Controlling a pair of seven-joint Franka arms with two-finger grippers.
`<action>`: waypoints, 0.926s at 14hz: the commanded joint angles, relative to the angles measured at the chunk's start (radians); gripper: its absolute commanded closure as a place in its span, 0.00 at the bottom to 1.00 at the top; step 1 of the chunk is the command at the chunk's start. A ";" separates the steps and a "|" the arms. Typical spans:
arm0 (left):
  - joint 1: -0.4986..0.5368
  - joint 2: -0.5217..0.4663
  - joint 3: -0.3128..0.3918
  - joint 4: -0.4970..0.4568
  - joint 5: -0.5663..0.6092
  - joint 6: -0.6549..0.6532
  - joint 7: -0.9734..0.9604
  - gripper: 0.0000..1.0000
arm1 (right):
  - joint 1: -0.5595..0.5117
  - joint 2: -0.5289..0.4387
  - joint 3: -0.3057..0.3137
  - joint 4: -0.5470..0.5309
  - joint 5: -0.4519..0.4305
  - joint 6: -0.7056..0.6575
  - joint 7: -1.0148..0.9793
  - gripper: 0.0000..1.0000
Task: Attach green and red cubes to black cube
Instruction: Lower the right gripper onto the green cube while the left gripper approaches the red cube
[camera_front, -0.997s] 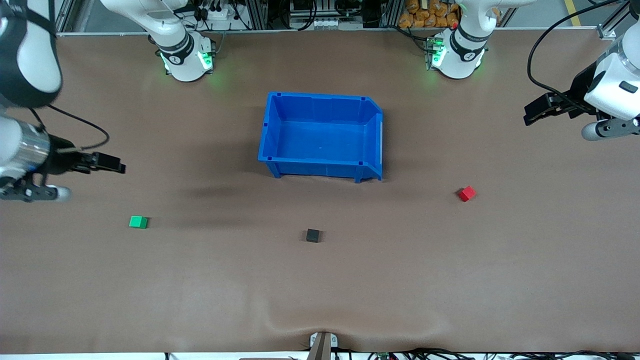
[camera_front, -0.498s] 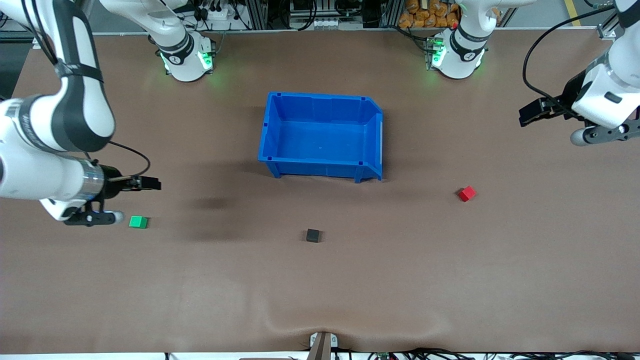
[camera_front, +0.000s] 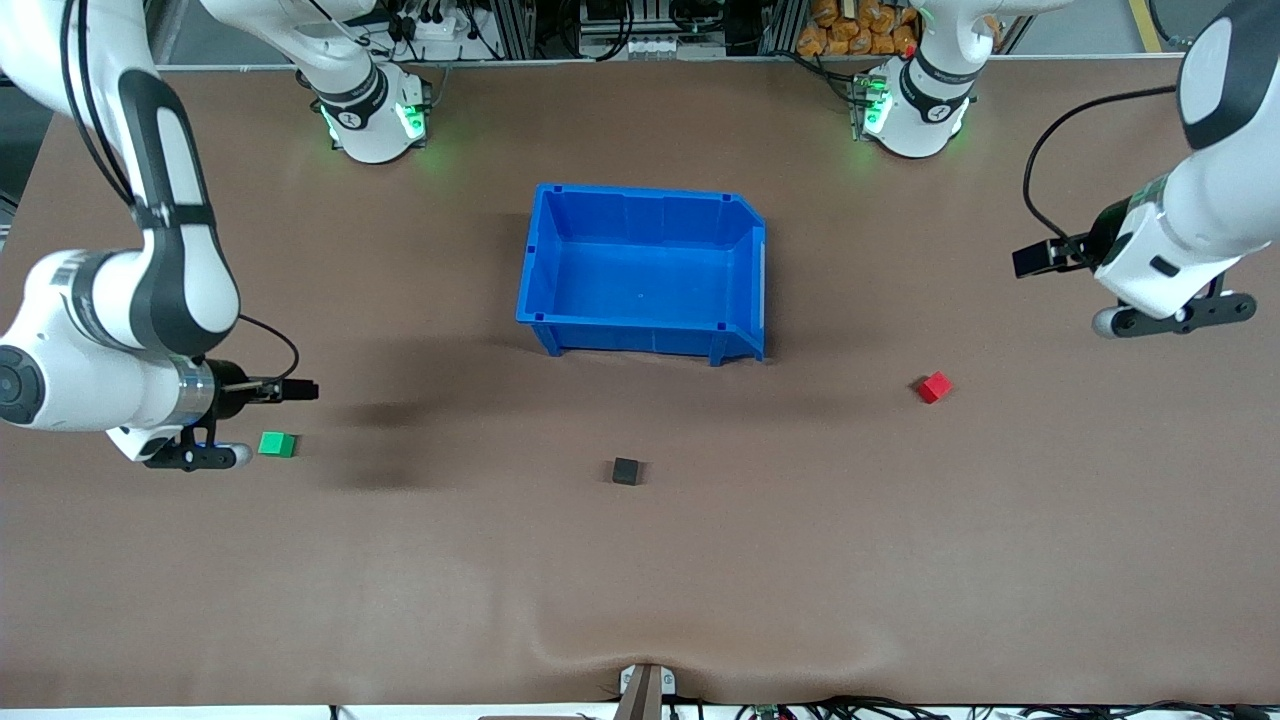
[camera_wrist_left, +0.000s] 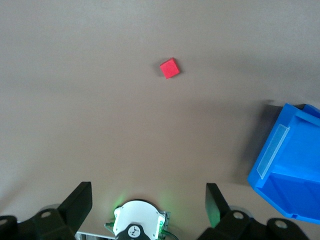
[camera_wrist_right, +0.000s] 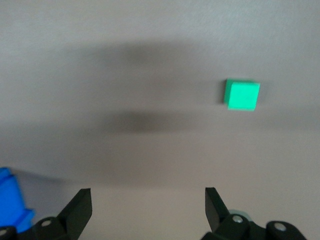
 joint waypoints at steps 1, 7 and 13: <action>0.008 -0.013 -0.005 -0.051 0.022 0.044 0.024 0.00 | -0.035 -0.012 0.008 -0.084 0.013 0.143 -0.073 0.00; 0.037 -0.039 -0.005 -0.167 0.022 0.171 0.044 0.00 | -0.073 0.099 0.006 -0.079 -0.085 0.423 -0.087 0.00; 0.037 -0.028 -0.005 -0.284 0.021 0.329 0.044 0.00 | -0.101 0.187 0.006 -0.072 -0.084 0.441 -0.084 0.00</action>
